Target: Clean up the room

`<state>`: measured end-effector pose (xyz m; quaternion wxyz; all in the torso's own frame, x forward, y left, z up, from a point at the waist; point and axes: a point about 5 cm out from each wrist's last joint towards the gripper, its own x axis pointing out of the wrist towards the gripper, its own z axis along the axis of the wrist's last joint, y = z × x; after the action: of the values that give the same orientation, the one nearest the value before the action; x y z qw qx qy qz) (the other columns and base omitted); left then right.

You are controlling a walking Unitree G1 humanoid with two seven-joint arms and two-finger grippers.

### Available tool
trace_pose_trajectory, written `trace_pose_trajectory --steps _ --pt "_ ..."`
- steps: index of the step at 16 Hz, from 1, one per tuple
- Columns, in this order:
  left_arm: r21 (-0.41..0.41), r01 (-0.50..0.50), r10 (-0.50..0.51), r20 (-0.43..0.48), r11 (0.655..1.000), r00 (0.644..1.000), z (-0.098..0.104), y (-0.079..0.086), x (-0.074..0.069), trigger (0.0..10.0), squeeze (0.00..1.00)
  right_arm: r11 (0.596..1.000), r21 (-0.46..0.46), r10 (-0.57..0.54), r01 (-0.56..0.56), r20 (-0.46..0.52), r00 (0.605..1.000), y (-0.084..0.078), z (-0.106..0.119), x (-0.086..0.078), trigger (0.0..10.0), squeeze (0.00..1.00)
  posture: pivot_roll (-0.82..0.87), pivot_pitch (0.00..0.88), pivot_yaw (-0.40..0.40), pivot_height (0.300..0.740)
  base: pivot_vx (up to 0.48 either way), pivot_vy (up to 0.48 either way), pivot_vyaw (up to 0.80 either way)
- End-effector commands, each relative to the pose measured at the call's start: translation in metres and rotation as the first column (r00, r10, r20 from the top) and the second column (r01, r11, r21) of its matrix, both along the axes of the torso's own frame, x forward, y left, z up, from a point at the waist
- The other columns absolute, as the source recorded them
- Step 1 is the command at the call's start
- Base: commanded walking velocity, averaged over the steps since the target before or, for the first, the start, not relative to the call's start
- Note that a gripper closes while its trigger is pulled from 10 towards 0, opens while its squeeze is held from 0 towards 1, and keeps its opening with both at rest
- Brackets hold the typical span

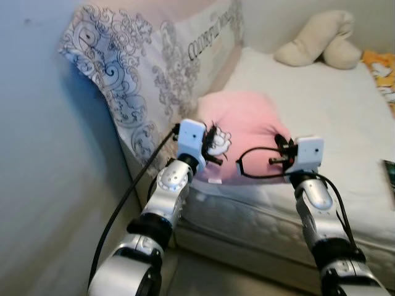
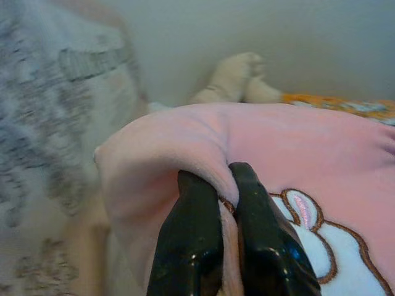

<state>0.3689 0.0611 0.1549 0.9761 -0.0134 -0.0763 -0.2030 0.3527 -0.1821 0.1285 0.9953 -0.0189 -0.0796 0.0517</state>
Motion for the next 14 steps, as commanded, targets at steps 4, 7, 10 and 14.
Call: trace_pose_trajectory --steps 4,7,10,14 --pt "-0.054 -0.082 0.082 0.002 0.995 0.997 0.009 0.011 0.008 10.0 0.0 0.998 0.026 -0.053 0.052 0.018 0.998 -0.016 0.011 0.005 10.0 0.0 0.12 0.0 0.008 0.74 0.456 0.0 0.0" --pt "-0.049 -0.093 0.093 -0.001 0.995 0.996 0.009 0.014 0.009 10.0 0.0 1.0 0.017 -0.026 0.027 -0.003 1.0 -0.011 0.009 0.007 10.0 0.0 0.12 0.0 0.001 0.74 0.461 0.0 0.0" --pt "-0.113 -0.136 0.132 -0.05 0.984 0.99 0.008 0.023 0.013 10.0 0.0 1.0 0.009 0.022 -0.022 -0.03 0.999 -0.004 0.005 0.007 10.0 0.0 0.13 0.0 -0.014 0.74 0.469 0.0 0.0" --pt "-0.106 -0.136 0.132 -0.045 0.985 0.99 0.011 0.021 0.015 10.0 0.0 0.999 -0.014 0.044 -0.045 -0.05 0.998 -0.001 0.0 0.005 10.0 0.0 0.13 0.0 -0.032 0.74 0.472 0.0 0.0"
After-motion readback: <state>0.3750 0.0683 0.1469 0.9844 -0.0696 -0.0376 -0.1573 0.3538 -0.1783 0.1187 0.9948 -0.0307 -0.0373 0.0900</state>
